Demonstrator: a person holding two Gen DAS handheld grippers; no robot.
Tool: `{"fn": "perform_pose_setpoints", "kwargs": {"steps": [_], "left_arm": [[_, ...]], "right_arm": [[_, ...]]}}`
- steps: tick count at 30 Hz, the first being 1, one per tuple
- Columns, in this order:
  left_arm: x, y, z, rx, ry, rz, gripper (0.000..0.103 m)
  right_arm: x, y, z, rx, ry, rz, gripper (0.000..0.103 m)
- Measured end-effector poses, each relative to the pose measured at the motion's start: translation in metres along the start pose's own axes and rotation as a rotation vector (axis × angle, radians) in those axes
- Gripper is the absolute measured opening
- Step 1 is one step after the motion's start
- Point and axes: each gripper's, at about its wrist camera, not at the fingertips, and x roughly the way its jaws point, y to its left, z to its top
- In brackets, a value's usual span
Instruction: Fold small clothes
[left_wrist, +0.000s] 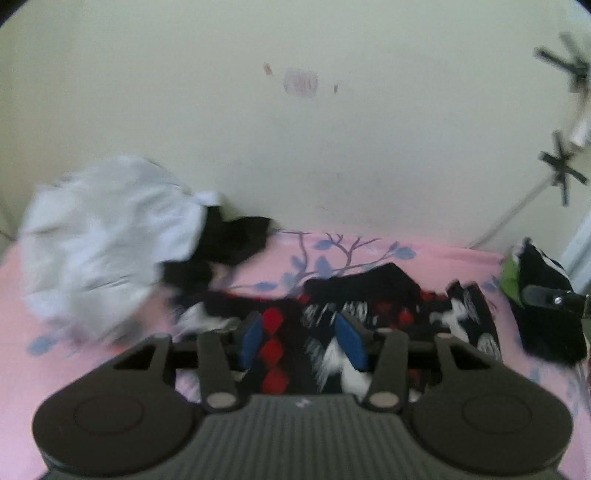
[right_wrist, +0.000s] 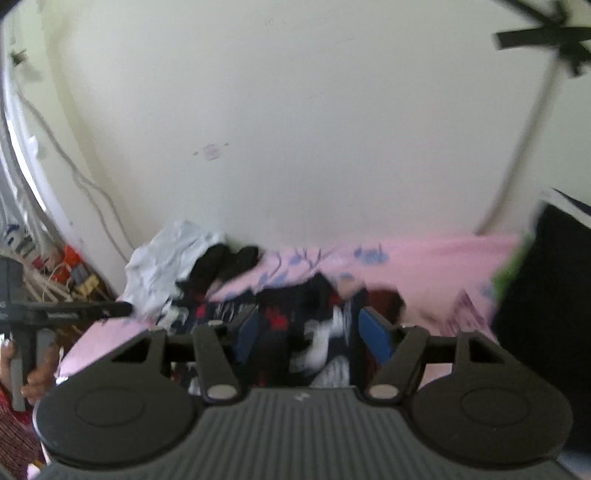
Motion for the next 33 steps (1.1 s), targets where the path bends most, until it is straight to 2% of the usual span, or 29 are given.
{"fn": "perform_pose_setpoints", "kwargs": {"steps": [3,5,8,9,10,11,12,13,14,16,20,23,28,33], "left_arm": [[0.060,-0.015,0.026,0.035,0.065,0.040,0.048],[0.100,-0.016,0.035,0.028,0.141,0.050,0.062],[0.140,-0.013,0.034,0.012,0.244,0.106,0.061],[0.145,-0.011,0.032,0.007,0.249,0.097,0.062],[0.144,-0.011,0.030,0.020,0.228,0.086,0.050],[0.143,-0.013,0.029,0.033,0.226,0.058,0.025],[0.142,-0.014,0.028,0.033,0.223,0.023,0.017],[0.138,-0.016,0.027,0.033,0.207,0.028,0.009],[0.135,-0.019,0.028,0.043,0.193,0.036,0.010],[0.125,-0.023,0.029,0.054,0.145,0.038,0.009],[0.082,-0.031,0.032,0.056,0.039,-0.002,0.009],[0.032,-0.040,0.018,0.086,-0.051,-0.018,0.009],[-0.057,-0.041,-0.039,0.071,-0.170,-0.084,0.009],[-0.111,-0.036,-0.113,0.041,-0.170,-0.117,0.010]], "right_arm": [[0.055,-0.008,0.020,0.026,0.065,-0.021,0.068],[0.088,-0.013,0.027,0.036,0.116,-0.014,0.069],[0.124,-0.015,0.027,0.005,0.173,-0.005,0.075],[0.136,-0.015,0.026,-0.009,0.190,-0.011,0.075],[0.148,-0.015,0.024,-0.017,0.208,-0.013,0.074],[0.156,-0.016,0.022,-0.020,0.229,-0.002,0.069],[0.163,-0.016,0.019,-0.029,0.260,0.024,0.061],[0.164,-0.013,0.016,-0.061,0.250,0.032,0.045],[0.162,-0.009,0.014,-0.092,0.245,0.027,0.026],[0.152,-0.006,0.013,-0.104,0.214,0.036,0.017],[0.102,0.015,0.014,-0.147,0.101,0.058,0.014],[0.046,0.044,0.004,-0.239,0.019,0.087,0.014],[-0.044,0.098,-0.051,-0.431,-0.075,0.112,0.014],[-0.093,0.120,-0.129,-0.500,-0.071,0.082,0.014]]}}
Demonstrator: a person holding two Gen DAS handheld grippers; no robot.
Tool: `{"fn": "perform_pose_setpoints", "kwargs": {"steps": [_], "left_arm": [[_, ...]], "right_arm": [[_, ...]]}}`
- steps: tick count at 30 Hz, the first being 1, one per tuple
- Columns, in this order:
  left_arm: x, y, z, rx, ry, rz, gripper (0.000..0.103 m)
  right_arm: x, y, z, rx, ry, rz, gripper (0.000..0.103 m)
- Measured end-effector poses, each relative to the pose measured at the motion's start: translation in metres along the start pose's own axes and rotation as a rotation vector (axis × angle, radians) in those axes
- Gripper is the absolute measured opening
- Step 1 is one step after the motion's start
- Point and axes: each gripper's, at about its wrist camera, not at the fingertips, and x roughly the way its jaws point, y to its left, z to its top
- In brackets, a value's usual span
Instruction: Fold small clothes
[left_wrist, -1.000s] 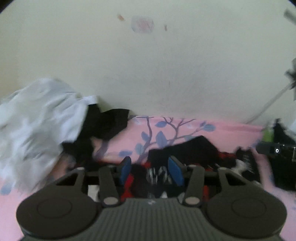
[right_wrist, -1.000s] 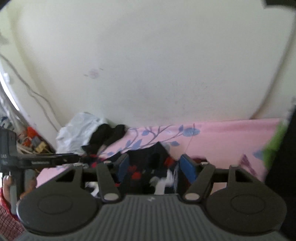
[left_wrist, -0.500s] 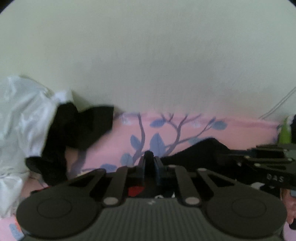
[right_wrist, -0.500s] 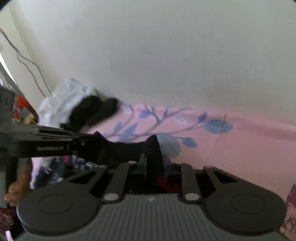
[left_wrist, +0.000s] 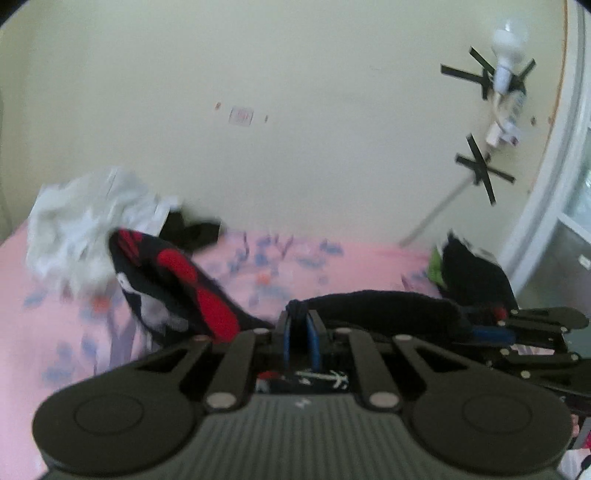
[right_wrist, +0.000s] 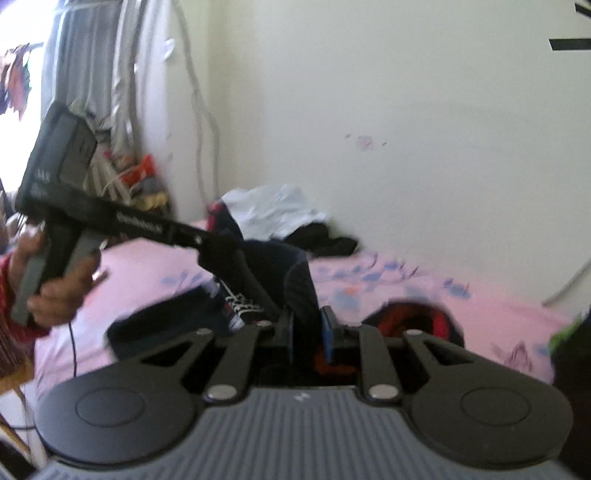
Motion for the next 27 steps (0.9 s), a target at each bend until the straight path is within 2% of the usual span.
{"fn": "perform_pose_setpoints", "kwargs": {"steps": [3,6,7,8,9,12,14,16,17,19,21,22,23,25,27], "left_arm": [[-0.009,0.000,-0.040,-0.028,0.063,0.000,0.010],[-0.010,0.003,-0.073,-0.036,0.137,0.025,0.020],[-0.014,0.006,-0.081,-0.044,0.150,0.022,0.026],[-0.023,0.008,-0.086,-0.047,0.149,0.020,0.028],[-0.033,0.010,-0.087,-0.044,0.132,0.021,0.029],[-0.062,0.023,-0.080,-0.055,0.049,0.068,0.038],[-0.073,0.038,-0.069,-0.114,-0.004,0.104,0.048],[-0.075,0.058,-0.059,-0.185,-0.039,0.144,0.058],[-0.071,0.065,-0.055,-0.207,-0.043,0.163,0.062],[-0.052,0.080,-0.049,-0.222,-0.019,0.213,0.064],[-0.025,0.092,-0.045,-0.237,0.036,0.249,0.057],[-0.010,0.095,-0.043,-0.243,0.064,0.245,0.040],[0.005,0.097,-0.041,-0.242,0.091,0.237,0.032],[0.032,0.092,-0.034,-0.197,0.104,0.270,0.029],[0.054,0.087,-0.024,-0.143,0.105,0.304,0.029]], "right_arm": [[-0.010,0.029,-0.036,-0.018,0.033,-0.039,0.015],[-0.005,0.046,-0.069,-0.013,0.099,-0.065,0.017],[-0.005,0.047,-0.076,0.001,0.104,-0.077,0.021],[-0.009,0.046,-0.079,0.017,0.097,-0.074,0.032],[-0.018,0.043,-0.079,0.042,0.080,-0.038,0.039],[-0.049,0.037,-0.068,0.068,-0.006,-0.018,0.042],[-0.063,0.027,-0.059,0.098,-0.066,-0.078,0.048],[-0.068,0.011,-0.052,0.153,-0.101,-0.125,0.048],[-0.068,0.004,-0.050,0.190,-0.116,-0.152,0.049],[-0.062,-0.007,-0.048,0.249,-0.136,-0.174,0.049],[-0.050,-0.014,-0.051,0.293,-0.133,-0.179,0.049],[-0.039,-0.016,-0.054,0.309,-0.112,-0.179,0.049],[-0.026,-0.018,-0.057,0.317,-0.081,-0.183,0.049],[0.001,-0.021,-0.063,0.305,-0.019,-0.219,0.050],[0.027,-0.023,-0.065,0.200,0.018,-0.323,0.049]]}}
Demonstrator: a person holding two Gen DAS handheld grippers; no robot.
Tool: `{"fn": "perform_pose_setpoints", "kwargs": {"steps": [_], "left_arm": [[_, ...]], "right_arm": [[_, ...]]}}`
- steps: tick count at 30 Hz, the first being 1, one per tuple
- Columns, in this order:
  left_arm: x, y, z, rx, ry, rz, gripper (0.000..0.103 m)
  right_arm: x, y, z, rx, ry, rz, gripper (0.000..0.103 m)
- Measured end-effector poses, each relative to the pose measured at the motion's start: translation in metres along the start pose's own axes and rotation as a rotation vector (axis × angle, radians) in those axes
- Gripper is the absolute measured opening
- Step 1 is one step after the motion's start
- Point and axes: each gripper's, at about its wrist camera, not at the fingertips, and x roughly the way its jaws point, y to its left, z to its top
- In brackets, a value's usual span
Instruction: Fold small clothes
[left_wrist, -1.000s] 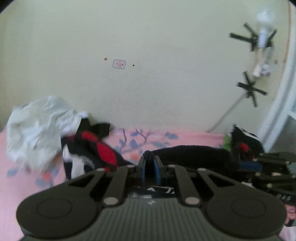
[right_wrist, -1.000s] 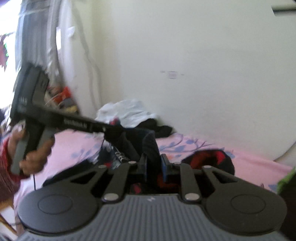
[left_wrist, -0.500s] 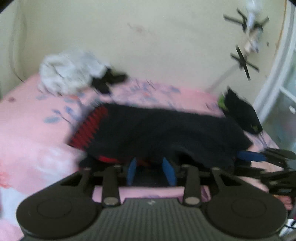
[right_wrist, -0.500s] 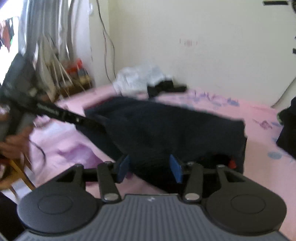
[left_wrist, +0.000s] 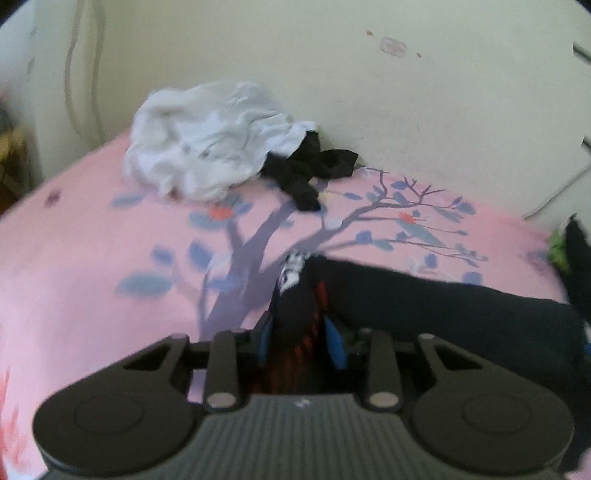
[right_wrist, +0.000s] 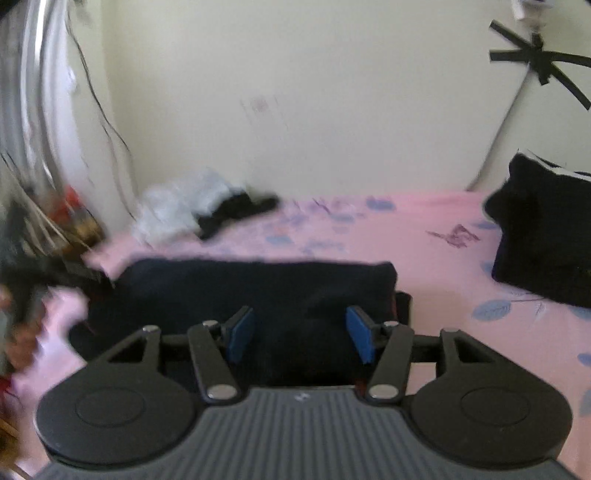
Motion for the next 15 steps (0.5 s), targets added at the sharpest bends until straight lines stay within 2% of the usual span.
{"fn": "perform_pose_setpoints", "kwargs": {"steps": [1,4,7,9,12,15], "left_arm": [[0.008,-0.002,0.007,0.000,0.005,0.006,0.029],[0.010,-0.007,0.008,0.000,0.019,0.012,0.031],[-0.005,-0.001,-0.002,0.029,0.001,0.020,0.038],[-0.027,0.015,-0.007,-0.034,-0.027,-0.008,0.036],[-0.059,0.025,-0.013,-0.107,-0.106,-0.070,0.034],[-0.076,0.014,-0.019,-0.087,-0.145,-0.110,0.034]], "right_arm": [[0.007,0.001,0.000,-0.031,0.011,-0.037,0.048],[0.014,-0.007,0.006,0.031,0.026,-0.032,0.048],[-0.004,-0.007,0.003,0.018,0.011,-0.024,0.049],[-0.022,-0.009,0.005,0.058,-0.020,-0.011,0.050],[-0.037,-0.002,0.017,0.100,-0.062,0.090,0.053],[-0.030,0.032,0.034,0.052,-0.045,0.226,0.057]]}}
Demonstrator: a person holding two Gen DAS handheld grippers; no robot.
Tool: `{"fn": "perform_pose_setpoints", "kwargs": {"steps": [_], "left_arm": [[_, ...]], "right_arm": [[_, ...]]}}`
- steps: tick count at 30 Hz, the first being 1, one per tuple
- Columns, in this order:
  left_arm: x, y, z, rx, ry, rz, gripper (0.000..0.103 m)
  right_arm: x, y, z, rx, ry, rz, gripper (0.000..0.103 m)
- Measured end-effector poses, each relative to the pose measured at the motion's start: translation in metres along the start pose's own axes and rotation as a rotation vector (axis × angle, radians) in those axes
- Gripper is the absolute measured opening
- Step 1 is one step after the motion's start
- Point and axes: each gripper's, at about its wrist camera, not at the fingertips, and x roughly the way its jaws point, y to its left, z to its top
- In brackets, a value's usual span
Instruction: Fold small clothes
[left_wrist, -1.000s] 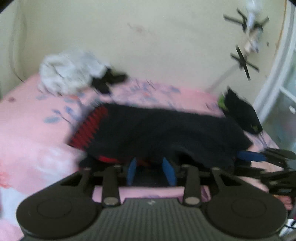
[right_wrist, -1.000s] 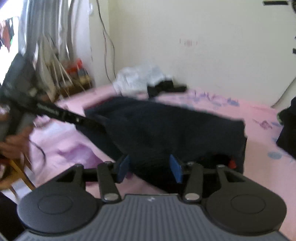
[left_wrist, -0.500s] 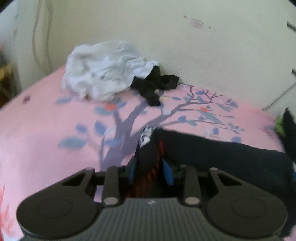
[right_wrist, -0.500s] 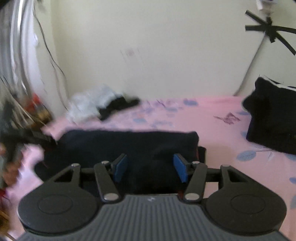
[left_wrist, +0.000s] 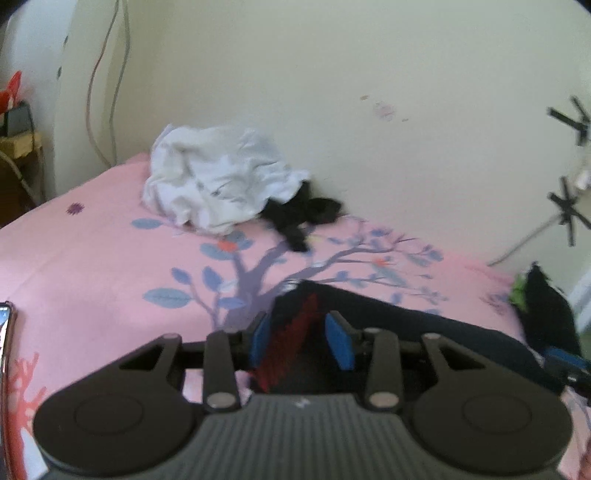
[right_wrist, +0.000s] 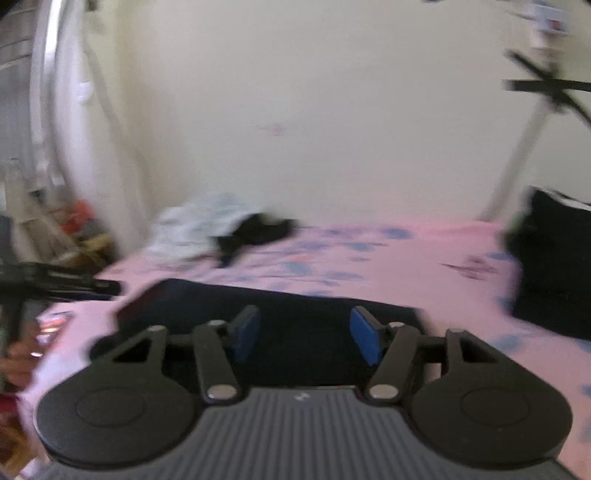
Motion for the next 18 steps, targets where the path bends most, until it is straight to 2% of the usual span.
{"fn": "perform_pose_setpoints", "kwargs": {"steps": [4,7,8,9,10,11,14,18], "left_arm": [[-0.017,-0.013,-0.019,0.045,-0.047,-0.011,0.036],[-0.023,-0.002,-0.035,0.029,-0.035,-0.013,0.036],[-0.024,0.004,-0.040,0.017,-0.023,-0.011,0.036],[-0.024,0.009,-0.044,0.006,-0.010,-0.008,0.036],[-0.023,0.015,-0.047,-0.006,0.005,-0.005,0.036],[-0.022,0.020,-0.050,-0.015,0.017,-0.002,0.036],[-0.026,0.035,-0.053,-0.044,0.021,-0.001,0.036],[-0.028,0.048,-0.052,-0.079,0.003,-0.031,0.036]], "right_arm": [[0.044,0.052,0.009,-0.095,0.072,0.132,0.055],[0.084,0.081,0.007,-0.146,0.140,0.177,0.054],[0.100,0.085,0.005,-0.154,0.175,0.177,0.052],[0.123,0.088,0.001,-0.175,0.212,0.132,0.048],[0.140,0.087,-0.003,-0.208,0.216,0.079,0.039],[0.152,0.085,-0.006,-0.242,0.175,0.054,0.039],[0.163,0.085,0.005,-0.172,0.182,0.008,0.039],[0.146,0.093,0.005,-0.186,0.172,0.012,0.044]]}}
